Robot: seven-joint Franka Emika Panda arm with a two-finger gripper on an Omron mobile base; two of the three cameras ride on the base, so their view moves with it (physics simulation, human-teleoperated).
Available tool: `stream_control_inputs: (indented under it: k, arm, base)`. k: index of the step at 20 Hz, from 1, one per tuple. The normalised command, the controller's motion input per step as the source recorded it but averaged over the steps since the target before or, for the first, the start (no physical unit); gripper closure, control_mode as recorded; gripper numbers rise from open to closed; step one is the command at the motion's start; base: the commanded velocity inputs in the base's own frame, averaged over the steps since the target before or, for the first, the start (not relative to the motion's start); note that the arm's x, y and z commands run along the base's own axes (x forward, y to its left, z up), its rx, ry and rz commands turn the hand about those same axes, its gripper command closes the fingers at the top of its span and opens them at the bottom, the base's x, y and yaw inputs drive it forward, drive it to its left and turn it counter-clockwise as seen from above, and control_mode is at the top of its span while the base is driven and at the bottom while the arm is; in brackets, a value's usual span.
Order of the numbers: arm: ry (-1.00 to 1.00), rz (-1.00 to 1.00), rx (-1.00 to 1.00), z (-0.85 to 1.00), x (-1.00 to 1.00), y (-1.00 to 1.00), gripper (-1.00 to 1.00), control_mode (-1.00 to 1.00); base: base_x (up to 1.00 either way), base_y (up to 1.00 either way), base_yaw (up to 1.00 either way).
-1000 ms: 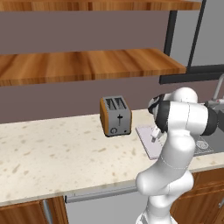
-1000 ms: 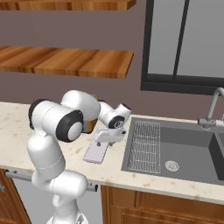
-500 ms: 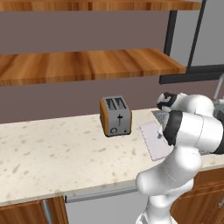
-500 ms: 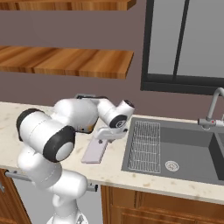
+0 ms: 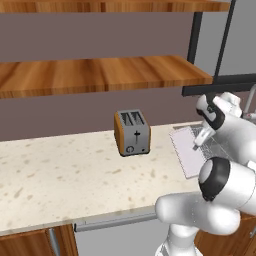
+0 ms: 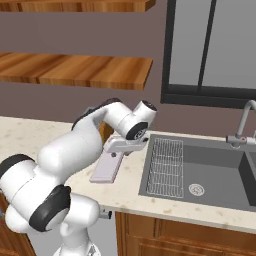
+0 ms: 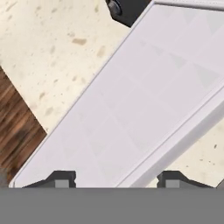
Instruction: The ice cube tray has been filled with water. Take the tray and place it in the freezer to make ice. Close the freezer door after placing the tray.
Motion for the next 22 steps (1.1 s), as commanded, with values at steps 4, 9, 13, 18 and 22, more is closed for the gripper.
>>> stream_control_inputs:
  k: [4,9,13,18,22]
  arm:
    - [0.0,-0.01,0.0,0.69,-0.42,-0.18,1.0,-1.0]
    - [0.0,-0.11,0.0,0.49,-0.32,0.03,1.0,-1.0]
    - [0.0,-0.23,0.0,0.08,-0.37,0.2,1.0,-1.0]
    - [0.0,-0.22,0.14,0.0,-0.43,0.02,1.0,-1.0]
    - [0.02,-0.12,0.2,0.04,-0.15,0.0,1.0,-1.0]
  base:
    - [0.0,0.0,0.0]
    - [0.0,0.0,0.0]
    - [0.0,0.0,0.0]
    - [0.0,0.0,0.0]
    - [0.0,0.0,0.0]
